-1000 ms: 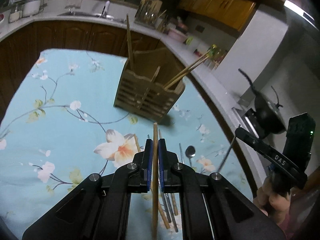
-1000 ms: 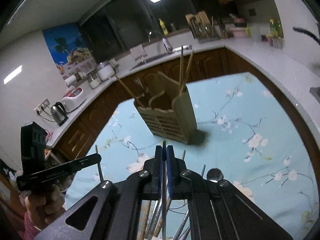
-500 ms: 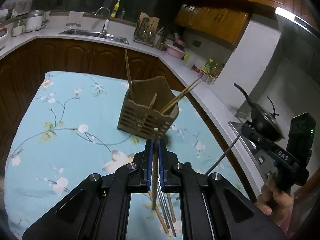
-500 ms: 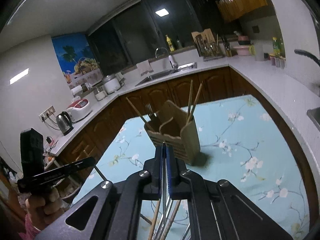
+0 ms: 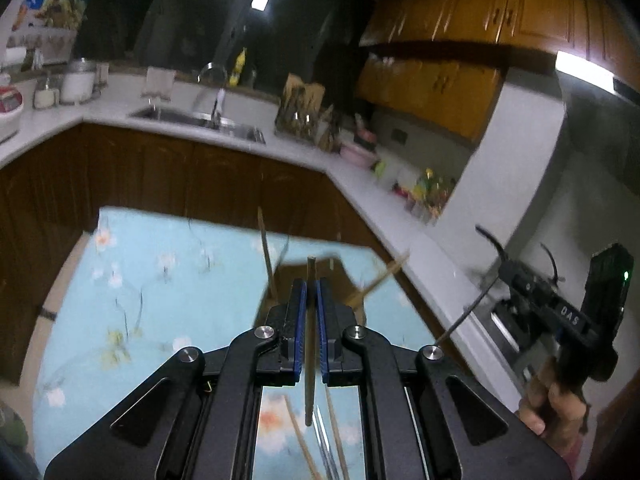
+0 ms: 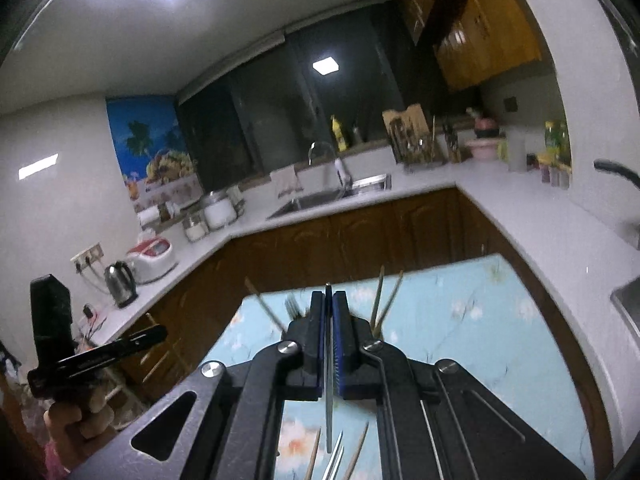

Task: Organize utensils
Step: 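Lift both chopsticks and lower them into the wooden holder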

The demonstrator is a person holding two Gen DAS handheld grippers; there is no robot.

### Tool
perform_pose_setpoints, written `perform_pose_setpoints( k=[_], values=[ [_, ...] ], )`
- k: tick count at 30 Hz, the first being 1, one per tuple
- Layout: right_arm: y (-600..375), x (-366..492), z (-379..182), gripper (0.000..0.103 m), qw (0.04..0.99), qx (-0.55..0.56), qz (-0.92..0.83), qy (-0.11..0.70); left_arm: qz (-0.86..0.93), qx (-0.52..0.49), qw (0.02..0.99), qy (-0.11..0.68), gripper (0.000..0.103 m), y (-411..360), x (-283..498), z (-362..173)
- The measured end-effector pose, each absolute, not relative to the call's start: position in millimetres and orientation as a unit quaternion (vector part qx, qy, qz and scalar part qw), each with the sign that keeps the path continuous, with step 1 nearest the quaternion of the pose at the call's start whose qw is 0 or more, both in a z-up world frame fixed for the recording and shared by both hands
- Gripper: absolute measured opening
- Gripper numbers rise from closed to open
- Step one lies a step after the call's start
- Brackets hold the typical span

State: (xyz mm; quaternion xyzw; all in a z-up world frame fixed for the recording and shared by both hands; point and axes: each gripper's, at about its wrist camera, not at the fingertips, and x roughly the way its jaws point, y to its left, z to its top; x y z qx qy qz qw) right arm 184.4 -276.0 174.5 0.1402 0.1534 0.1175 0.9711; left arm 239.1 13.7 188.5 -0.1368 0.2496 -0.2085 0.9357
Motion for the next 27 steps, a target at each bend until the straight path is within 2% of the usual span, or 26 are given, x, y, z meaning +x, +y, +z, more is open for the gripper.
perform_pose_setpoints(
  k=[7, 12, 21, 27],
  values=[
    [-277.3, 221.4, 200.8, 0.004, 0.980, 0.142, 0.093, 0.104, -0.174, -0.131, 0.955, 0.202, 0.004, 7.0, 297.2, 228.6],
    [-282.5, 246.2, 200.4, 0.004, 0.980, 0.155, 0.078, 0.094, -0.144, -0.137, 0.961, 0.193, 0.004, 2.7, 340.2, 227.9],
    [-269.1, 273.6, 144.5, 0.004, 0.980, 0.149, 0.056, 0.120, -0.127, -0.154, 0.957, 0.210, 0.005, -15.4, 366.6, 160.0],
    [-268.9, 284.0, 110.8, 0.004, 0.975, 0.158, 0.045, 0.150, -0.133, -0.152, 0.947, 0.250, 0.005, -23.0, 366.6, 108.6]
  ],
)
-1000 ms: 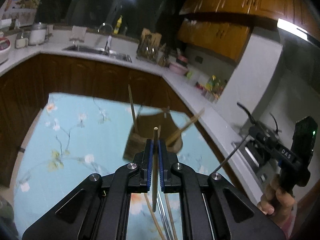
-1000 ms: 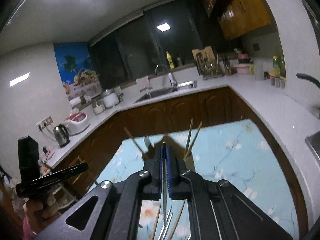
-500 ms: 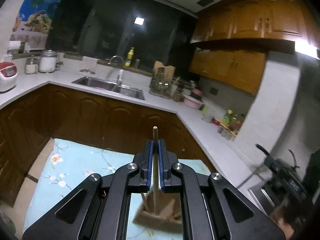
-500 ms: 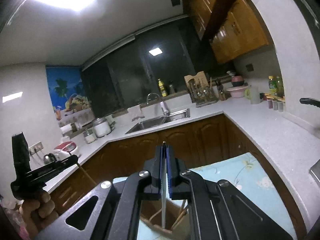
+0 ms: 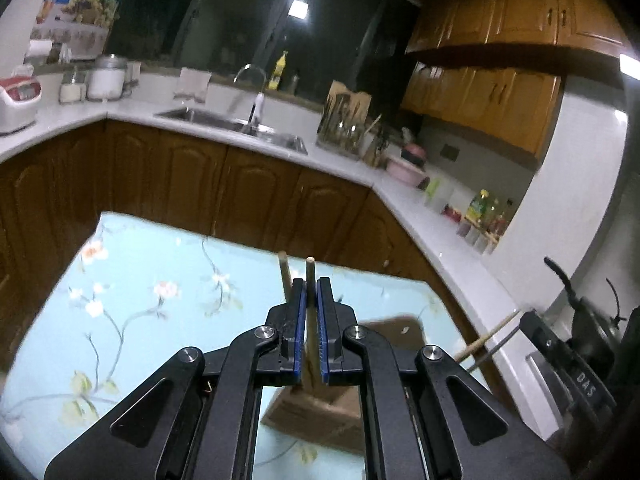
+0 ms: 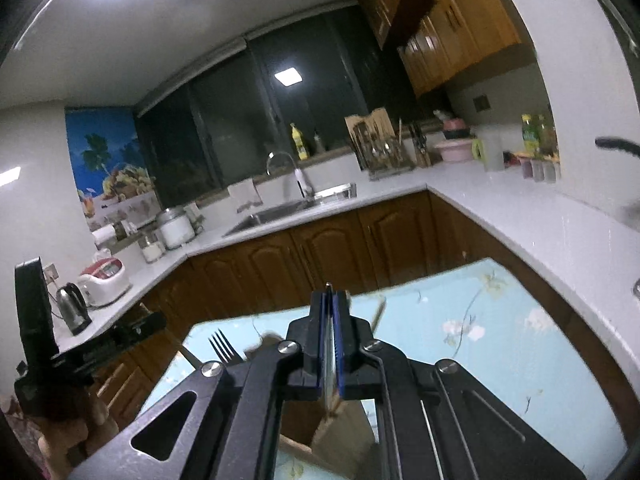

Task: Organize utensils
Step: 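Lift both chopsticks and lower them into the wooden holder, then open both grippers and withdraw them back over the utensil row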

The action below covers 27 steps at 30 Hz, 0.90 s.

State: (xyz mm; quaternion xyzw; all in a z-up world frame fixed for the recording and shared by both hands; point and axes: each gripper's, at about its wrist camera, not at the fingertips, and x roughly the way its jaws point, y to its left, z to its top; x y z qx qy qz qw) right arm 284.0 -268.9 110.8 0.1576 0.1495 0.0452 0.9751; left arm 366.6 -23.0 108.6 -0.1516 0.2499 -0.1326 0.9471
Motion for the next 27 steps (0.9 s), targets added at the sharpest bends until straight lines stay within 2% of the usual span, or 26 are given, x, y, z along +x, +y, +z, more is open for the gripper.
perform_pose_setpoints(
  k=[13, 16, 18, 19, 20, 21, 22, 25, 26, 27],
  values=[
    [-278.4, 297.6, 101.3, 0.005, 0.967, 0.168, 0.044, 0.187, -0.141, -0.142, 0.945, 0.260, 0.005, -24.8, 369.3, 110.3],
    [-278.5, 298.8, 102.4, 0.009, 0.964, 0.173, 0.048, 0.194, -0.145, -0.144, 0.940, 0.275, 0.005, -26.0, 372.2, 110.7],
    [-279.5, 296.0, 103.5, 0.012, 0.963, 0.182, 0.056, 0.191, -0.144, -0.146, 0.939, 0.277, 0.013, -25.0, 371.9, 112.0],
    [-281.2, 293.3, 105.4, 0.020, 0.963, 0.185, 0.057, 0.188, -0.149, -0.154, 0.937, 0.277, 0.017, -23.4, 369.7, 114.6],
    [-284.2, 289.6, 108.0, 0.040, 0.963, 0.190, 0.060, 0.181, -0.155, -0.162, 0.936, 0.273, 0.028, -22.1, 367.1, 117.9],
    [-286.3, 286.9, 109.7, 0.053, 0.963, 0.194, 0.062, 0.175, -0.156, -0.165, 0.936, 0.270, 0.039, -22.1, 364.5, 121.1],
    [-289.4, 281.2, 112.9, 0.074, 0.964, 0.199, 0.062, 0.164, -0.154, -0.167, 0.939, 0.260, 0.044, -20.9, 357.1, 127.2],
    [-298.4, 258.3, 124.6, 0.087, 0.969, 0.208, 0.061, 0.123, -0.167, -0.179, 0.940, 0.239, 0.053, -17.5, 337.9, 140.0],
    [-300.1, 252.7, 126.9, 0.098, 0.969, 0.211, 0.063, 0.117, -0.167, -0.183, 0.940, 0.234, 0.062, -16.3, 331.7, 143.4],
    [-302.7, 246.4, 128.9, 0.102, 0.968, 0.216, 0.069, 0.110, -0.167, -0.189, 0.941, 0.224, 0.072, -13.4, 321.5, 147.2]
  ],
)
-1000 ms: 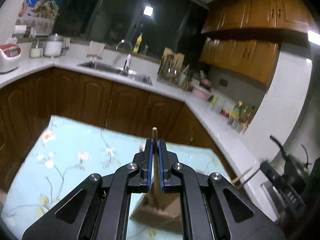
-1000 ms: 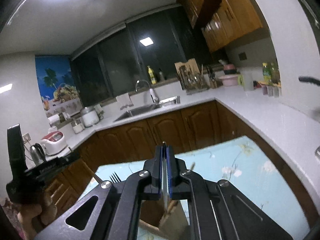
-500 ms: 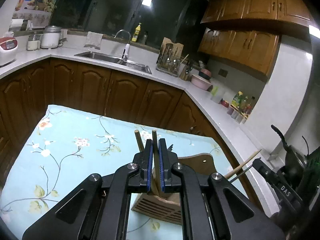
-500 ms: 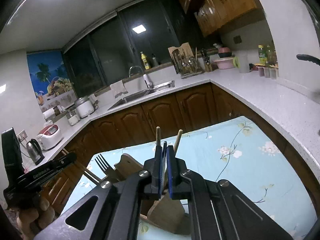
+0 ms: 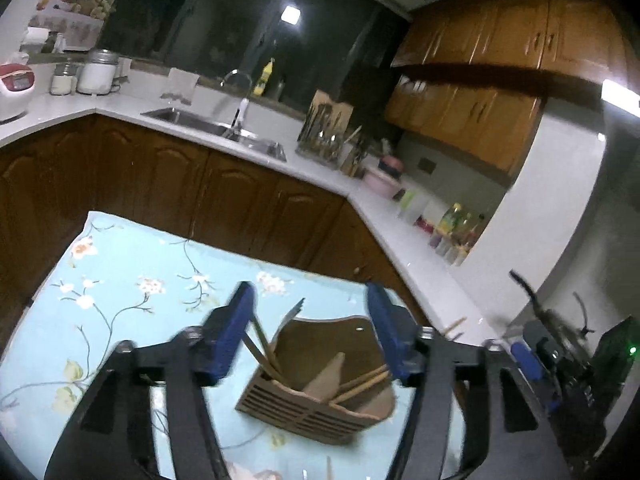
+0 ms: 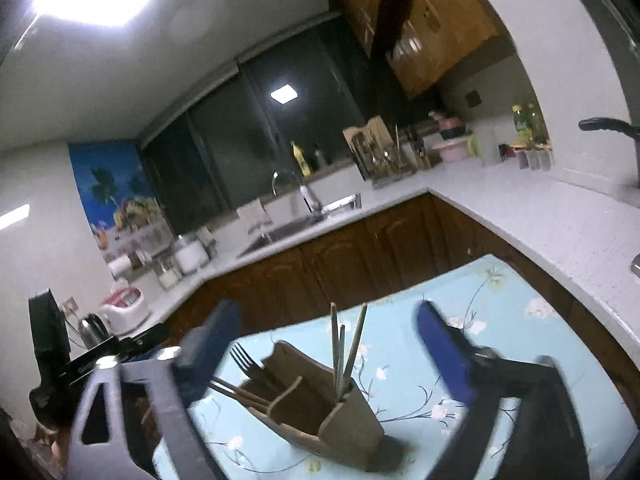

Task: Organize utensils
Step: 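Open both grippers and withdraw them back over the utensil row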

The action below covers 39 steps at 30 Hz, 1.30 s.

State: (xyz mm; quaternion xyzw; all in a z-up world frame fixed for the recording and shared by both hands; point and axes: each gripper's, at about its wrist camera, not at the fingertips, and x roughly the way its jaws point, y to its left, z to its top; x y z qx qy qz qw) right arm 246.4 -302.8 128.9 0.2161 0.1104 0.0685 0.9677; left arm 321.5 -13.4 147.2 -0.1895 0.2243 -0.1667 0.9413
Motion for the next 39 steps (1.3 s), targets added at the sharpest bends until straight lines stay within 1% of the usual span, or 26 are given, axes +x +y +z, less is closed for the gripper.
perform_pose_setpoints(
  k=[2, 6, 9, 13, 19, 29, 34, 39],
  values=[
    [-305.7, 235.3, 130.1, 0.103, 0.967, 0.219, 0.073, 0.105, -0.164, -0.198, 0.943, 0.209, 0.082, -8.0, 304.0, 153.1],
    [-305.6, 217.0, 128.0, 0.103, 0.967, 0.212, 0.080, 0.113, -0.152, -0.202, 0.947, 0.198, 0.096, 2.2, 275.9, 156.9],
    [-305.1, 202.0, 121.6, 0.103, 0.966, 0.211, 0.083, 0.122, -0.143, -0.204, 0.948, 0.197, 0.098, 12.7, 253.6, 152.5],
    [-302.9, 177.2, 106.5, 0.103, 0.966, 0.203, 0.080, 0.137, -0.128, -0.209, 0.945, 0.217, 0.099, 27.7, 226.4, 132.0],
    [-301.3, 145.9, 74.5, 0.103, 0.962, 0.197, 0.069, 0.174, -0.111, -0.220, 0.931, 0.270, 0.100, 42.7, 201.1, 87.4],
    [-298.9, 114.5, 24.8, 0.103, 0.955, 0.178, 0.051, 0.231, -0.098, -0.207, 0.912, 0.340, 0.100, 42.9, 163.5, 25.1],
    [-297.4, 107.3, 7.4, 0.103, 0.949, 0.180, 0.053, 0.254, -0.091, -0.207, 0.906, 0.359, 0.099, 42.6, 159.6, 11.2],
    [-286.2, 107.6, 3.7, 0.103, 0.948, 0.168, 0.059, 0.262, -0.090, -0.200, 0.905, 0.364, 0.099, 39.7, 158.5, 6.5]
  ],
)
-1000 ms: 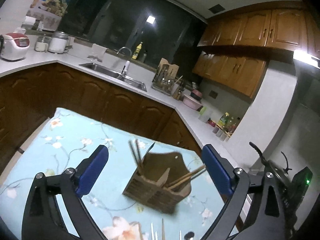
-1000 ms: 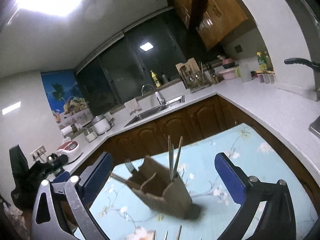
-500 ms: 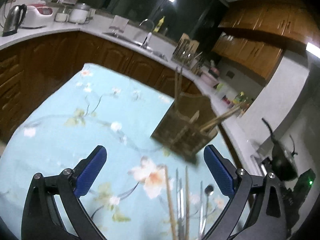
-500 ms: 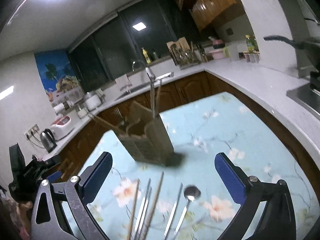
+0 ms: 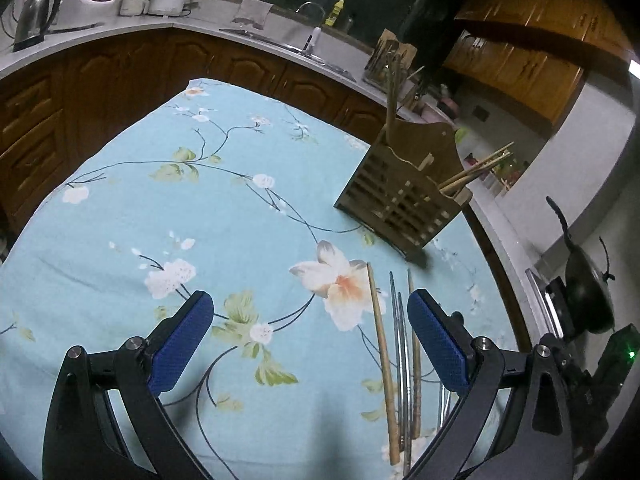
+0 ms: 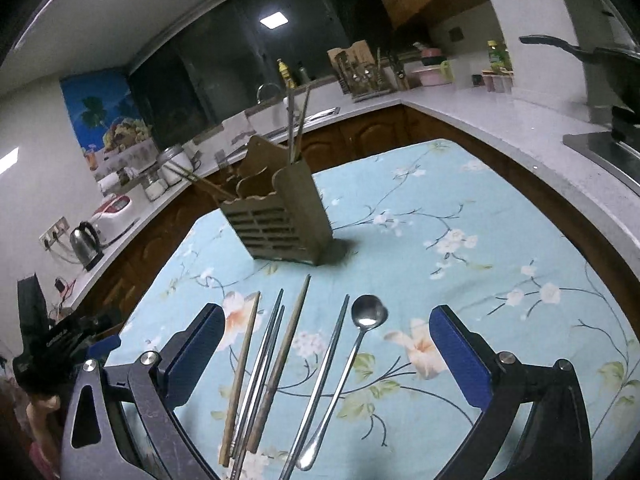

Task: Organize utensils
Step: 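Open both grippers and withdraw them back over the utensil row, then grasp a wooden chopstick with the left gripper while the right gripper grasps a metal chopstick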

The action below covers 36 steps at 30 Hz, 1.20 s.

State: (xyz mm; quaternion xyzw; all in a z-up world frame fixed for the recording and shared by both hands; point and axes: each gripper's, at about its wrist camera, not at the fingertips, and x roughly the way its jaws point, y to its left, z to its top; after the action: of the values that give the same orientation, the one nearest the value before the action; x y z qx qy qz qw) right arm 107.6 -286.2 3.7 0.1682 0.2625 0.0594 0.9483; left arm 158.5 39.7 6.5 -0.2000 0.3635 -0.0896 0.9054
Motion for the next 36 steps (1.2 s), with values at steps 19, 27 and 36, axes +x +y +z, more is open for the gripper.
perform_pose_setpoints(
  k=[19, 27, 36],
  values=[
    [-262.6, 140.9, -13.8, 0.084, 0.933, 0.143, 0.064, 0.324, -0.119, -0.133, 0.893, 0.414, 0.078, -4.0, 183.5, -5.0],
    [-257.1, 165.1, -26.4, 0.054, 0.920, 0.145, 0.071, 0.357, -0.133, -0.132, 0.877, 0.443, 0.045, -13.5, 201.5, -15.2],
    [-252.3, 198.0, -50.4, 0.030, 0.900, 0.148, 0.073, 0.403, -0.155, -0.111, 0.859, 0.474, 0.039, -41.4, 233.4, -21.2]
  ],
)
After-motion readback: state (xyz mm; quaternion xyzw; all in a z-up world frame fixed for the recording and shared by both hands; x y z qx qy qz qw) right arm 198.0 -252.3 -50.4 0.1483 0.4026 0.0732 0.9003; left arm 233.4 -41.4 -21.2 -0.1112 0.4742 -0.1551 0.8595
